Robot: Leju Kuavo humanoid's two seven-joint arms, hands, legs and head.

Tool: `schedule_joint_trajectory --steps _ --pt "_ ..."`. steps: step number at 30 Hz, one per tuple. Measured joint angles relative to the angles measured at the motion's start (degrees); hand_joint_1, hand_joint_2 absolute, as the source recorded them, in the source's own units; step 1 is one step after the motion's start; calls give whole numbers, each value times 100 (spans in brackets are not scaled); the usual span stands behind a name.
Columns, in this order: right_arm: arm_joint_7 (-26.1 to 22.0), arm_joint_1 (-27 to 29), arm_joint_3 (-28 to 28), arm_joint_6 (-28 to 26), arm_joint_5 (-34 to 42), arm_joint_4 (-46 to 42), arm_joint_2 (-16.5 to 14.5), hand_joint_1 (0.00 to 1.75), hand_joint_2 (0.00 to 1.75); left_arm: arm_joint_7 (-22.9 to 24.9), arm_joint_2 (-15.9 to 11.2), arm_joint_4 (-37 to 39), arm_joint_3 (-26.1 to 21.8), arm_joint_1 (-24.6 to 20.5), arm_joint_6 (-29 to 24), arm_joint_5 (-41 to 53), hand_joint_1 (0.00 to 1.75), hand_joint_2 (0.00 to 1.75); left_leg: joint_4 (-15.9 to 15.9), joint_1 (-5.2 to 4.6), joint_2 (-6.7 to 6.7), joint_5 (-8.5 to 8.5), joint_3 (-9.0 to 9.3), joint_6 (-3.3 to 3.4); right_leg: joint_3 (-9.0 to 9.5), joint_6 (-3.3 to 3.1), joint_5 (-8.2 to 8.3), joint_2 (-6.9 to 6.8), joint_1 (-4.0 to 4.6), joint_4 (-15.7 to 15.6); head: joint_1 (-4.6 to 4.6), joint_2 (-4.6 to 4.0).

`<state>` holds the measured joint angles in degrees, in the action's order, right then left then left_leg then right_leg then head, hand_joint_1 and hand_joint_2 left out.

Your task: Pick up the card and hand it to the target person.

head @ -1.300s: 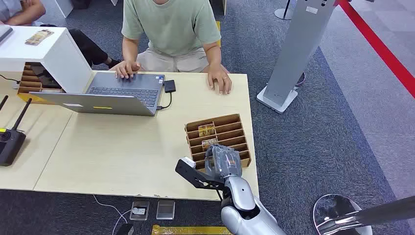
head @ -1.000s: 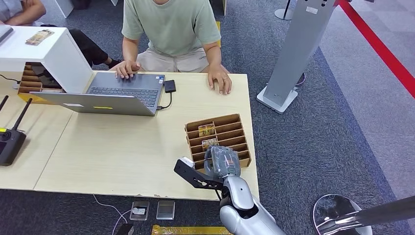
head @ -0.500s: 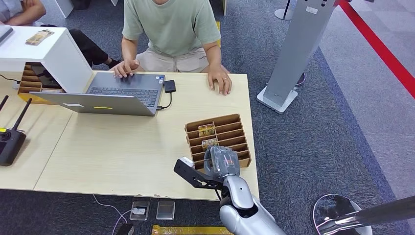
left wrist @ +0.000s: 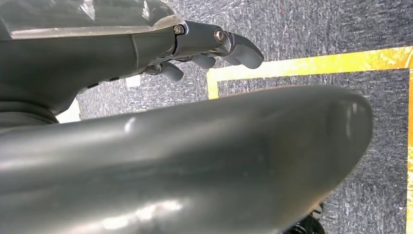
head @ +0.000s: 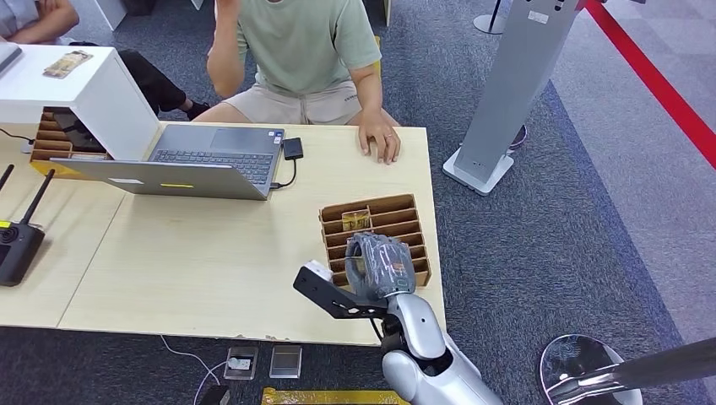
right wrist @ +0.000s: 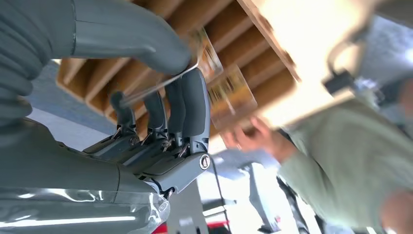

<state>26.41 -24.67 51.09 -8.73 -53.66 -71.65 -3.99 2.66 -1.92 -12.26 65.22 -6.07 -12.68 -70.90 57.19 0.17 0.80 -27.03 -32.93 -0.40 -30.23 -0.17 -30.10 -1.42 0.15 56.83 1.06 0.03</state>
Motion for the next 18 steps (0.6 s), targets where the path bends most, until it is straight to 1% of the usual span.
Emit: schedule_joint_trajectory --steps 5,10,15,18 --pt "-99 40 -42 -25 -26 -932 231 129 175 -24 0 0 0 11 -16 -45 0 0 0 0 1 0 0 0 0 0 0 0 0 0 -1 0" --pt "-214 72 -65 -45 151 -1553 405 129 175 -56 0 0 0 13 -33 -85 0 0 0 0 1 0 0 0 1 0 0 0 0 0 -1 -1" --pt "-383 9 -40 -19 347 -1741 492 129 175 -61 0 0 0 9 -42 -85 0 0 0 0 0 0 -1 0 2 0 0 0 0 0 -1 0" --pt "-621 -169 20 -53 522 -1634 461 129 175 -61 0 -1 0 6 -43 -52 0 0 0 0 -1 0 -3 0 4 0 0 0 0 1 -3 0"
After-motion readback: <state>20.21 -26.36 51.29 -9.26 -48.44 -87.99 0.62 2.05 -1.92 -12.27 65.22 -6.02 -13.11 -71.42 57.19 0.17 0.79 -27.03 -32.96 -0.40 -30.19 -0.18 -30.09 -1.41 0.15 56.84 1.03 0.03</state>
